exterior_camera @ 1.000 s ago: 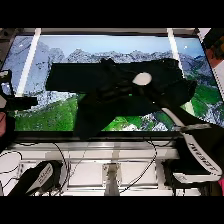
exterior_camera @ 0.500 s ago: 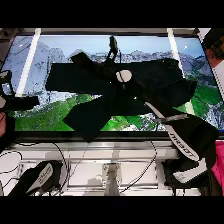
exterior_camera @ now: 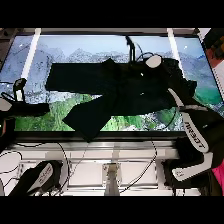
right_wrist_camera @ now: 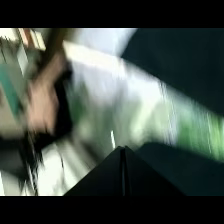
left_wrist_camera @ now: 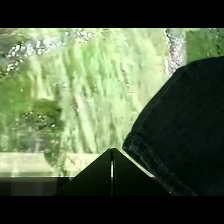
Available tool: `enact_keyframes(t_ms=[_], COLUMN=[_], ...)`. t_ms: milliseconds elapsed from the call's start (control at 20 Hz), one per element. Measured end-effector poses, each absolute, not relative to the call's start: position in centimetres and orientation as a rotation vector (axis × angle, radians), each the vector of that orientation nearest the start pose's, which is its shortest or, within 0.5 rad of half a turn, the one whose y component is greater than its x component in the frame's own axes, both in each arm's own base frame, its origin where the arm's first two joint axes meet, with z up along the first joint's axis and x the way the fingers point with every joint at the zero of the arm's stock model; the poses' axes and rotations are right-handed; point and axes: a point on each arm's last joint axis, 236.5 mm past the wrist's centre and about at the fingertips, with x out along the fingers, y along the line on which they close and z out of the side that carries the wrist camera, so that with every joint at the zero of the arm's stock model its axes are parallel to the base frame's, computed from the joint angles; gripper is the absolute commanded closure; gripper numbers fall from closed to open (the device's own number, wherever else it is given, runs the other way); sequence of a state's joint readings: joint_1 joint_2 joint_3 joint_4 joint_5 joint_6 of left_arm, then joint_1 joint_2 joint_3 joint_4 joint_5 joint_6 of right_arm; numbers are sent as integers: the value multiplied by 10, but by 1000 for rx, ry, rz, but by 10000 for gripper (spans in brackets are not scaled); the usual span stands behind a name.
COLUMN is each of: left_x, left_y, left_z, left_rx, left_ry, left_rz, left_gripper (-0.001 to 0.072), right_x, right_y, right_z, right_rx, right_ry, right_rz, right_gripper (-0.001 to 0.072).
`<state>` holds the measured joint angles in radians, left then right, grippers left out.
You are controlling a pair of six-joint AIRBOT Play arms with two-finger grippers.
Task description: Fold the clothes and pants, and hang the long-sleeved shirts on hangers.
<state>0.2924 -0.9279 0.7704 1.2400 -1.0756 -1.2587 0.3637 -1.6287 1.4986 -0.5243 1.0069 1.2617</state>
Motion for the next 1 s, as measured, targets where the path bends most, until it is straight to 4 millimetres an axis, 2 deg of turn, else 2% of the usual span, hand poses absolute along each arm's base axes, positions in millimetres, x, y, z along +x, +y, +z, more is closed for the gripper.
enact_keyframes(t_ms=[100, 200, 300, 350, 400, 450, 750, 1000], left_x=[303, 302, 300, 300, 299, 298, 295, 294], left_y=[18, 16, 15, 14, 13, 13, 11, 11], left_z=[10, 21, 34, 40, 45, 50, 58, 59], left_rx=[-207, -193, -178, -172, -168, -165, -153, -151], left_ry=[1129, 1094, 1052, 1033, 1017, 1002, 978, 977], left_rz=[-97, -104, -106, -105, -106, -106, -109, -110], left_gripper=[698, 698, 697, 697, 697, 697, 697, 697], right_x=[383, 345, 318, 312, 310, 307, 296, 284], right_y=[334, 328, 323, 320, 318, 317, 315, 318], right_z=[63, 42, 22, 11, 1, -8, -58, -83], right_rx=[536, 590, 650, 680, 714, 736, 849, 878], right_ry=[1162, 1224, 1242, 1234, 1225, 1223, 1302, 1392], right_rz=[905, 863, 800, 746, 685, 640, 434, 372], right_gripper=[696, 694, 684, 621, 367, 215, 216, 217])
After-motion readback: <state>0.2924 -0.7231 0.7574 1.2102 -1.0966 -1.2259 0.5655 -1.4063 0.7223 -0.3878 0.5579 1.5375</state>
